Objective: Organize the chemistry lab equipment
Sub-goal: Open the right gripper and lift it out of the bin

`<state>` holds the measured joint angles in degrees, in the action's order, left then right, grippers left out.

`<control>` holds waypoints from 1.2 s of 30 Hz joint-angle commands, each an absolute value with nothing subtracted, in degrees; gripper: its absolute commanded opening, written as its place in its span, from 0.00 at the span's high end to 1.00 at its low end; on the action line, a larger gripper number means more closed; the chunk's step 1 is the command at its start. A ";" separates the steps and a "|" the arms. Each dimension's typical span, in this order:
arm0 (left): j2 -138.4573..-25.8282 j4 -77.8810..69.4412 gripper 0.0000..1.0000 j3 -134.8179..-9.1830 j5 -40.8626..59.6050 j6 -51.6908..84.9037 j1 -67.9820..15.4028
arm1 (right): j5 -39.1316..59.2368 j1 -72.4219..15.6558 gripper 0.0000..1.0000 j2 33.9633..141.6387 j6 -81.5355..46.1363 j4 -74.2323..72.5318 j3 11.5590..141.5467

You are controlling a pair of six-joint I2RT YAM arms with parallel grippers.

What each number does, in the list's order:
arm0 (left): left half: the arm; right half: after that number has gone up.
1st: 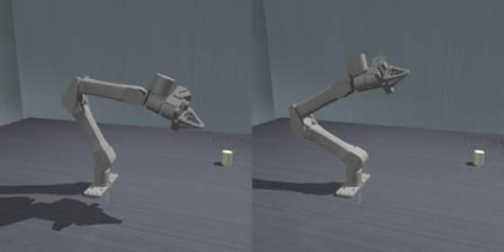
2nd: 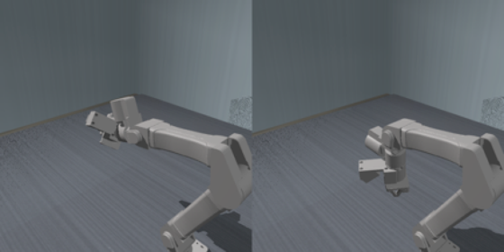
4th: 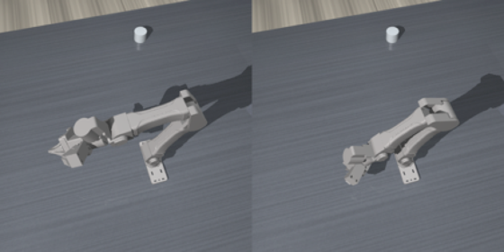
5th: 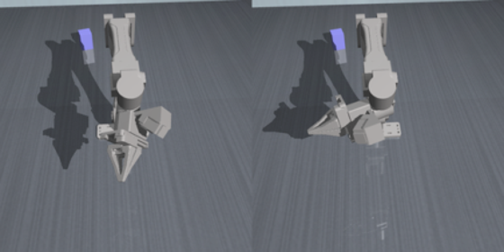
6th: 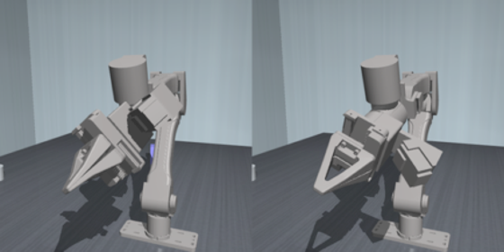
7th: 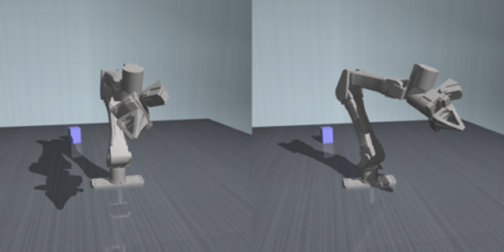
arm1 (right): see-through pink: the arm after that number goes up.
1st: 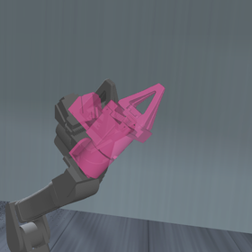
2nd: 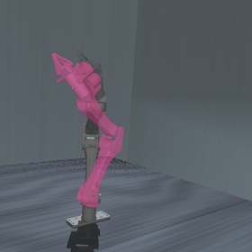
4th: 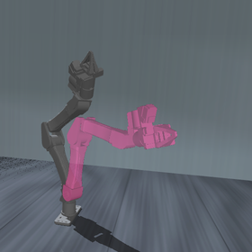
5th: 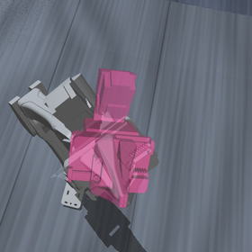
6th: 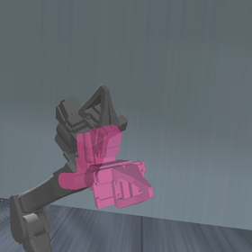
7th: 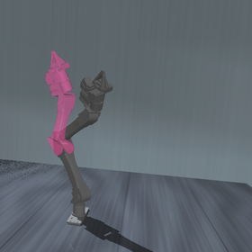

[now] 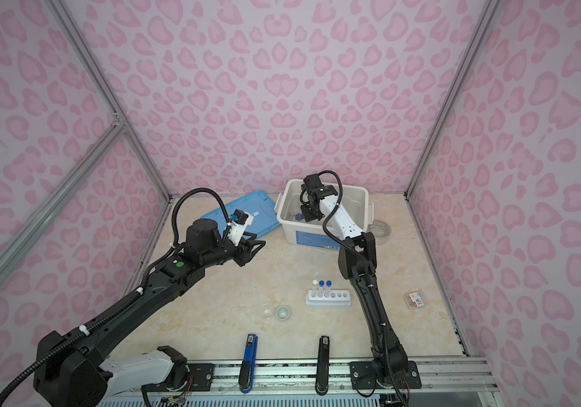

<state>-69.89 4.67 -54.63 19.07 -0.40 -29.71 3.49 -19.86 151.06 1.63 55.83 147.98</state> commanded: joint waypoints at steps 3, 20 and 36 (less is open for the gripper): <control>-70.05 2.86 0.54 -54.67 19.33 -0.79 -29.71 | 3.36 -19.95 0.93 152.24 1.49 55.28 148.36; -70.04 2.93 0.54 -54.80 19.84 -0.79 -29.71 | 3.88 -20.08 0.92 153.50 1.58 55.36 148.35; -69.22 2.86 0.53 -53.97 19.64 -0.94 -29.71 | 3.60 -20.04 0.85 152.95 1.67 55.46 148.29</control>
